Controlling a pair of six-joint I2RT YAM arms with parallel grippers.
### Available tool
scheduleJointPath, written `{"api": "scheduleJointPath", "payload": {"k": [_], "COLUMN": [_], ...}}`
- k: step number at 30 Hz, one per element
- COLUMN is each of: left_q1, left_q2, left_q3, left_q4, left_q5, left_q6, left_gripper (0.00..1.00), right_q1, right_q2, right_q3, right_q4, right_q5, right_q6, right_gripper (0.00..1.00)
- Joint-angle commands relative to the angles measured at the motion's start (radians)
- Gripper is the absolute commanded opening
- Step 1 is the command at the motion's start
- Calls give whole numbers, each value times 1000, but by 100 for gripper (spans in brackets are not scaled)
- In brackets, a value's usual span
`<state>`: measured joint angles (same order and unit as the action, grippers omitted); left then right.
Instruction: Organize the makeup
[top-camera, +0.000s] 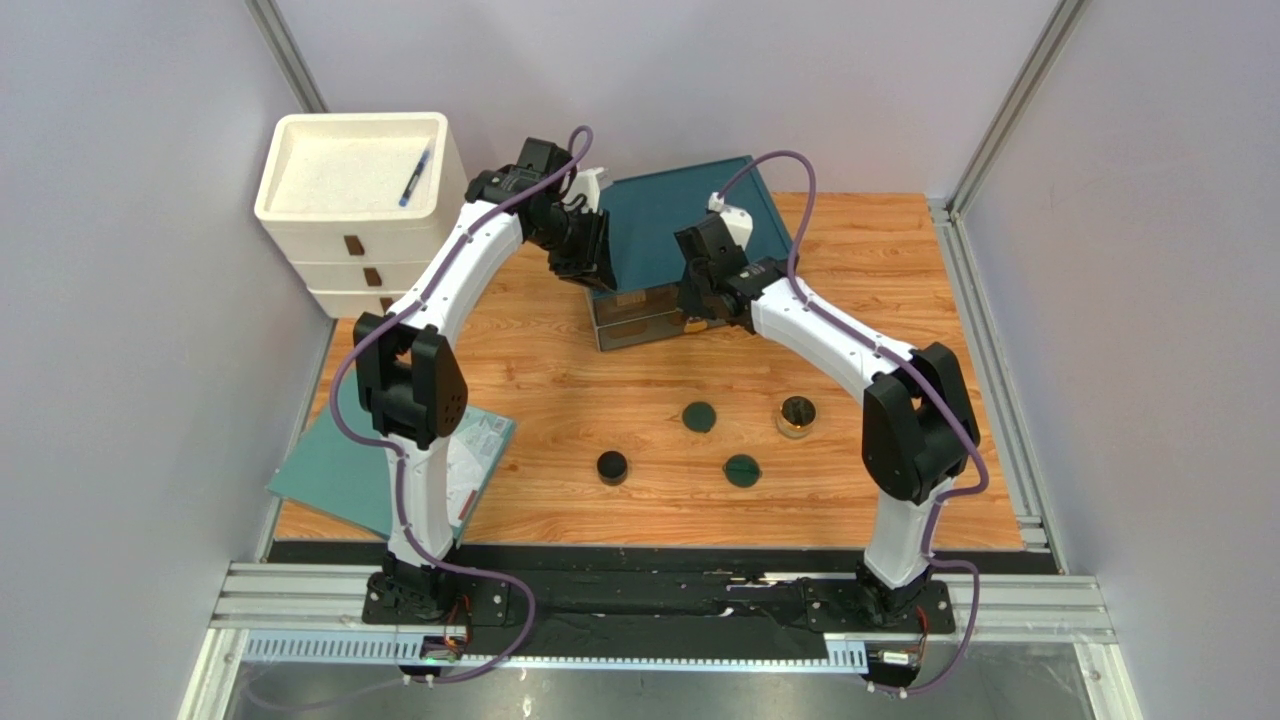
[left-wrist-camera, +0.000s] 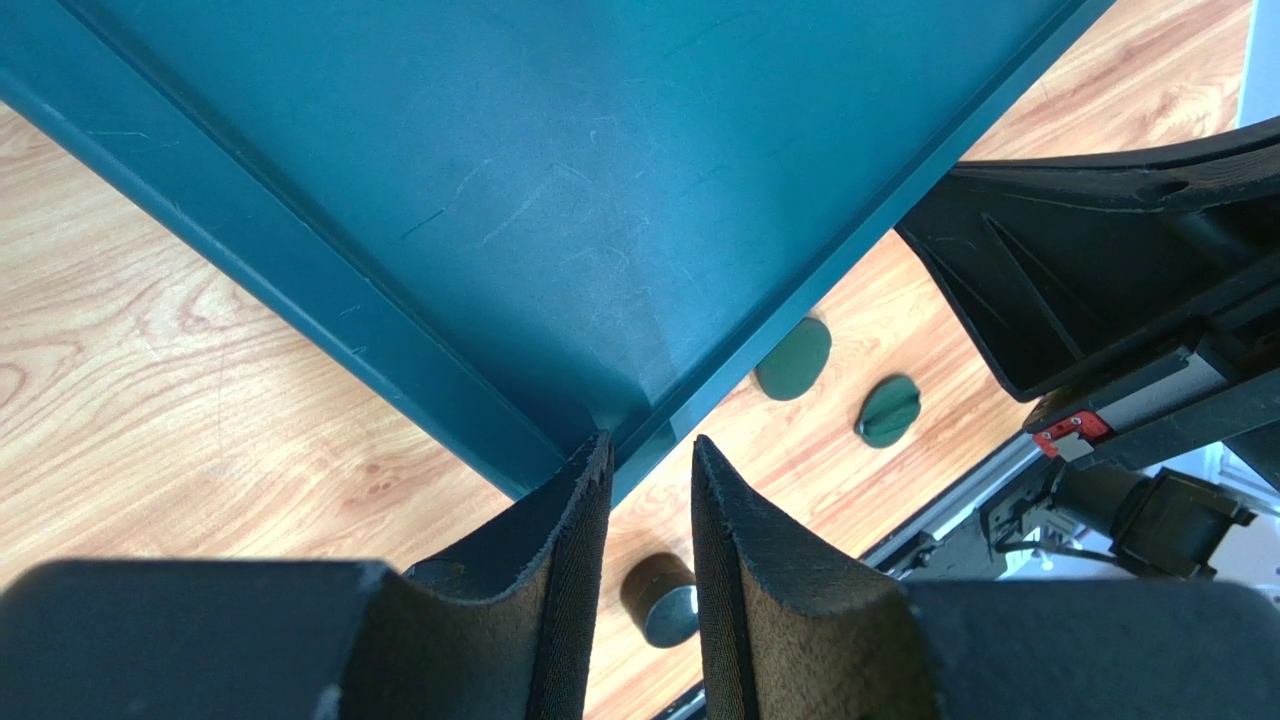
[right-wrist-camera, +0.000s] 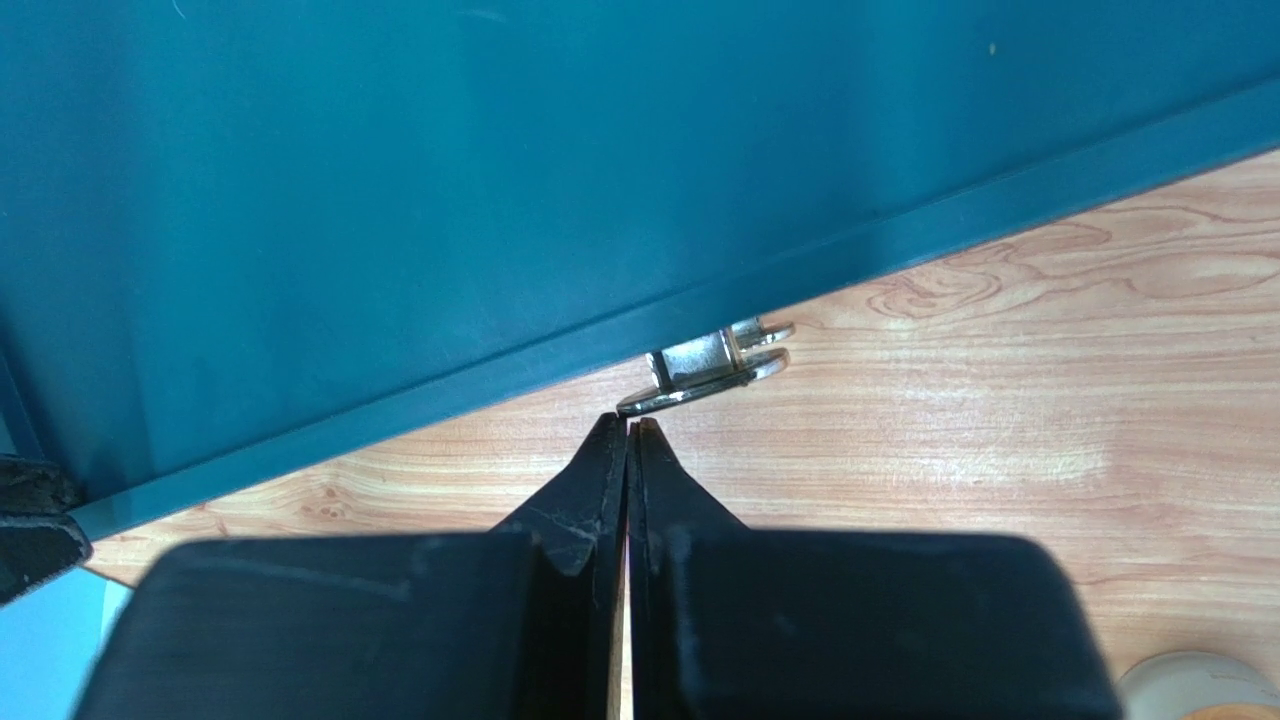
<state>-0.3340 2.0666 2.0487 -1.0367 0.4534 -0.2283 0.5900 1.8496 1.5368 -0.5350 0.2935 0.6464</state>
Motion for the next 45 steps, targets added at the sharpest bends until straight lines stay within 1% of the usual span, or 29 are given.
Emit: {"api": "scheduleJointPath", "payload": {"k": [1,5,6,8,9,10,11,12,14,17,22,28,31,34,41,45], "left_q1": [18,18,18,20,18,20,20,18,20,20,20,20,20,20,18,21], "left_q2": [6,10,13,15,18,18,20,18,17,9,-5,-7,-7,-5,-3,-3], "left_q3": [-58,-55,-55,-53,-51,-53,-55,-56,-59,-73,-96,-102,-107,-111,-131,-133], "left_q4": [-226,-221,-220,-220,-218,-218,-217,-217,-215,-209,-198,-200,-200,-197,-187,-189], "left_q5": [-147,-145,-145,-137,-137,-136,-133,-134,-131,-131,-128,-136,-134,-134,-131,-136], "left_q6": [69,67,66,64,64,63,63,63,63,60,55,61,61,61,61,64], "left_gripper": [35,35,35,35,35,35,35,35,35,35,35,35,35,35,35,35], "right_q1": [-10,-12,-18,-32,-51,-61,-70,-87,-105,-136,-176,-208,-222,-226,-228,-229], "right_q2": [-82,-200,-246,-279,-288,-297,-297,-296,-276,-236,-176,-139,-122,-104,-29,-1], "right_q3": [-68,-248,-336,-423,-458,-521,-543,-562,-602,-618,-596,-583,-603,-604,-572,-534], "right_q4": [46,128,182,254,317,345,395,420,476,520,566,587,673,720,768,750], "right_q5": [-8,-56,-80,-117,-157,-175,-197,-226,-257,-312,-370,-378,-398,-410,-433,-441], "right_q6": [45,162,233,306,341,404,426,446,502,541,556,604,660,685,739,734], "right_gripper": [0,0,0,4,15,24,40,46,55,57,58,58,57,56,55,54]}}
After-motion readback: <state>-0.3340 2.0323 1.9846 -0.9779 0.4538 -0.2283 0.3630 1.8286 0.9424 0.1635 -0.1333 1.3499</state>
